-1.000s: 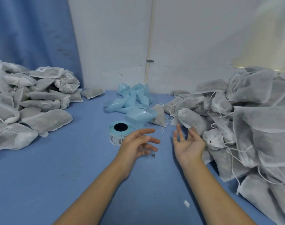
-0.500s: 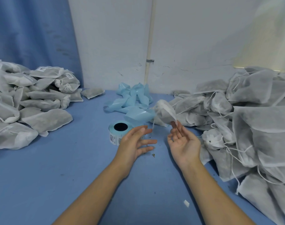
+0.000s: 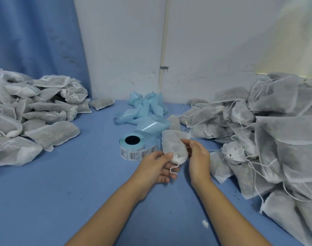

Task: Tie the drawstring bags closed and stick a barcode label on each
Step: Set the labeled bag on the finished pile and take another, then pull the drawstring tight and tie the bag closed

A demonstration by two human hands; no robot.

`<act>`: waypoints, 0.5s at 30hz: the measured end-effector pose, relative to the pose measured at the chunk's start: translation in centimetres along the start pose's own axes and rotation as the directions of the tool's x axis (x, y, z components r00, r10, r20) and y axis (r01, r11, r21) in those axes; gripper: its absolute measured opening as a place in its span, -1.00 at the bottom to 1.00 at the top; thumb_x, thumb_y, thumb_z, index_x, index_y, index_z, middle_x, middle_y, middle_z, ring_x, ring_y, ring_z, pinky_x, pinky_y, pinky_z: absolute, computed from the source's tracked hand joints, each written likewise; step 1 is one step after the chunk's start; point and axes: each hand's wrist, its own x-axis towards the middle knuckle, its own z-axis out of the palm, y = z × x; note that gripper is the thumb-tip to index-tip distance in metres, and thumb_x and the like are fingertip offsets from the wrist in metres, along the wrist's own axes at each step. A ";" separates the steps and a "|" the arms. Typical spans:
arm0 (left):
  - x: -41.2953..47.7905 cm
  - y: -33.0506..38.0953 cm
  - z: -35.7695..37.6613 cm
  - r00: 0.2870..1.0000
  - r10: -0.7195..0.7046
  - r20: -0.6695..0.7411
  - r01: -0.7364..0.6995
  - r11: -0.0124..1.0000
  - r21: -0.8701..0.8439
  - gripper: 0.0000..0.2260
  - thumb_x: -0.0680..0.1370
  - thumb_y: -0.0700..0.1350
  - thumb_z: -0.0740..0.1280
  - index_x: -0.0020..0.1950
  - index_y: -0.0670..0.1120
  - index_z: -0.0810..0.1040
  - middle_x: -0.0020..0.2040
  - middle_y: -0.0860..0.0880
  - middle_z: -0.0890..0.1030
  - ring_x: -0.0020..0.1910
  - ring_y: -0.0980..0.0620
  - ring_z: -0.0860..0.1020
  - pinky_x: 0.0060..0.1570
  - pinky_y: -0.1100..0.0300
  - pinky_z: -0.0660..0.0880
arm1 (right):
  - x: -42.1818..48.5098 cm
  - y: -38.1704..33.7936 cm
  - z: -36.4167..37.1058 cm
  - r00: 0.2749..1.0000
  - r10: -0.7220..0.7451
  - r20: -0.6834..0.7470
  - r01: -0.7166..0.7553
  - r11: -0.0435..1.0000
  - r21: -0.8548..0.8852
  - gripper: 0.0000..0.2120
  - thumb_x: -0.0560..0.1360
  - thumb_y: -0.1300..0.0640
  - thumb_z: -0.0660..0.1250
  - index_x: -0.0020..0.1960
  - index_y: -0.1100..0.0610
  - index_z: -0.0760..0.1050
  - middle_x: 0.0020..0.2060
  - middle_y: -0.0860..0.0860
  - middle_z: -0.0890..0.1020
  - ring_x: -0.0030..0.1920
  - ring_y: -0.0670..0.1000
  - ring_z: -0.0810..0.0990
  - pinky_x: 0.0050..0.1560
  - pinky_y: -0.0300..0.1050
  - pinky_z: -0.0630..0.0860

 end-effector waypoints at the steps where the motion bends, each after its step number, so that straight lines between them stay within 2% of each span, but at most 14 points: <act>1: 0.0 -0.1 0.2 1.000 -0.029 0.002 0.029 0.999 -0.016 -0.83 0.61 -0.08 0.25 -0.01 -0.18 0.52 -0.30 -0.11 0.64 -0.42 0.01 0.60 -0.47 0.29 0.47 | -0.1 0.0 0.1 1.000 0.001 -0.006 -0.001 1.000 -0.018 -0.70 0.57 0.25 0.12 -0.10 0.14 0.63 -0.07 0.06 0.68 0.00 0.08 0.61 0.08 -0.02 0.52; 4: 0.2 -0.3 1.0 0.994 -0.099 -0.055 0.097 0.995 -0.040 -0.74 0.60 -0.05 0.25 -0.12 -0.22 0.56 -0.34 -0.15 0.65 -0.43 -0.01 0.62 -0.48 0.30 0.47 | -0.5 -0.1 0.3 0.997 0.002 -0.077 -0.008 0.997 -0.082 -0.70 0.56 0.25 0.12 -0.12 0.05 0.60 -0.08 -0.05 0.67 0.02 0.01 0.61 0.04 -0.20 0.51; 6: 0.5 -0.3 1.5 0.983 -0.126 -0.135 0.129 0.992 0.009 -0.67 0.60 0.00 0.26 -0.17 -0.23 0.59 -0.37 -0.16 0.65 -0.52 0.02 0.57 -0.59 0.34 0.36 | -0.6 -0.2 0.3 0.995 0.016 -0.103 -0.028 0.992 -0.124 -0.72 0.56 0.26 0.12 -0.06 0.07 0.60 -0.01 -0.02 0.66 0.07 0.01 0.59 0.14 -0.11 0.50; 8: 0.9 -0.1 1.8 0.974 -0.145 -0.174 0.152 0.988 0.026 -0.65 0.60 0.01 0.24 -0.15 -0.23 0.61 -0.33 -0.15 0.67 -0.59 0.05 0.51 -0.63 0.37 0.23 | -0.7 -0.3 0.2 0.997 0.038 -0.070 -0.049 0.987 -0.153 -0.72 0.57 0.25 0.12 0.02 0.10 0.60 0.02 0.01 0.66 0.10 0.03 0.58 0.22 -0.01 0.47; 10: 1.2 0.1 2.0 0.970 -0.148 -0.192 0.154 0.988 0.018 -0.68 0.61 0.01 0.22 -0.09 -0.22 0.60 -0.22 -0.14 0.70 -0.65 0.08 0.41 -0.66 0.37 0.15 | -0.8 -0.6 -0.1 0.998 0.062 -0.002 -0.062 0.983 -0.172 -0.75 0.59 0.22 0.14 0.07 0.09 0.58 0.03 -0.02 0.65 0.11 0.02 0.58 0.22 -0.05 0.47; 12: 1.4 0.1 1.9 0.967 -0.146 -0.208 0.142 0.989 -0.031 -0.70 0.61 0.01 0.23 -0.02 -0.21 0.60 -0.15 -0.13 0.71 -0.68 0.11 0.30 -0.67 0.39 0.13 | -0.9 -0.5 -0.5 0.995 0.071 0.076 -0.056 0.981 -0.187 -0.76 0.60 0.16 0.19 0.22 0.10 0.52 0.15 -0.06 0.60 0.15 -0.09 0.54 0.20 -0.24 0.44; 13: 1.4 0.2 1.8 0.967 -0.143 -0.209 0.132 0.989 -0.068 -0.72 0.60 0.00 0.25 0.01 -0.20 0.60 -0.13 -0.14 0.70 -0.69 0.12 0.27 -0.67 0.41 0.13 | -1.0 -0.4 -0.7 0.993 0.052 0.105 -0.028 0.976 -0.217 -0.72 0.60 0.11 0.23 0.29 0.10 0.47 0.17 -0.11 0.56 0.12 -0.20 0.52 0.12 -0.41 0.41; 14: 1.5 0.2 1.6 0.969 -0.137 -0.206 0.118 0.988 -0.104 -0.75 0.59 -0.02 0.28 0.02 -0.20 0.59 -0.11 -0.15 0.70 -0.68 0.13 0.27 -0.68 0.41 0.13 | -1.1 -0.2 -0.8 0.994 0.022 0.105 0.006 0.968 -0.252 -0.67 0.57 0.06 0.28 0.31 0.09 0.44 0.13 -0.16 0.52 0.03 -0.33 0.51 0.00 -0.53 0.38; 15: 1.5 0.3 1.4 0.971 -0.127 -0.201 0.100 0.985 -0.138 -0.78 0.57 -0.05 0.32 0.02 -0.20 0.58 -0.10 -0.16 0.70 -0.67 0.14 0.29 -0.68 0.40 0.15 | -1.2 -0.1 -0.8 0.997 -0.016 0.075 0.037 0.960 -0.279 -0.66 0.54 0.02 0.33 0.28 0.07 0.43 0.09 -0.16 0.51 -0.07 -0.38 0.51 -0.10 -0.56 0.37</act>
